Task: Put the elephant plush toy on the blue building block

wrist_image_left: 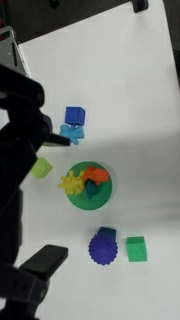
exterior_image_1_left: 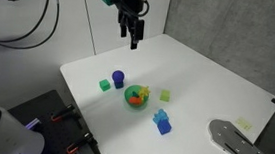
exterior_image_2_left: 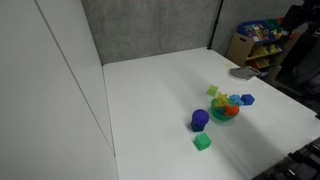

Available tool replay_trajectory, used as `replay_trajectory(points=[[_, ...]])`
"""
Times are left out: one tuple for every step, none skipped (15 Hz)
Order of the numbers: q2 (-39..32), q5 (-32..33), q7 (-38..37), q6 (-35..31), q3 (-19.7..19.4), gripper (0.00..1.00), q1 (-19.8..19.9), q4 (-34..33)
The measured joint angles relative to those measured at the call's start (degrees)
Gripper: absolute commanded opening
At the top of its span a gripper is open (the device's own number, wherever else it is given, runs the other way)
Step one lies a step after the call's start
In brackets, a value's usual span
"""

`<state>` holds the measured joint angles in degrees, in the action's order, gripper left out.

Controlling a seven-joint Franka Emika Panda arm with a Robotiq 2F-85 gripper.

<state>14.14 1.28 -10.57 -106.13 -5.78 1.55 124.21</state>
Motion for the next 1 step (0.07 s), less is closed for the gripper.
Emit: replay_trajectory(points=[[-0.2,0.0,0.0,0.0,0.0,1.0,0.0,0.0]])
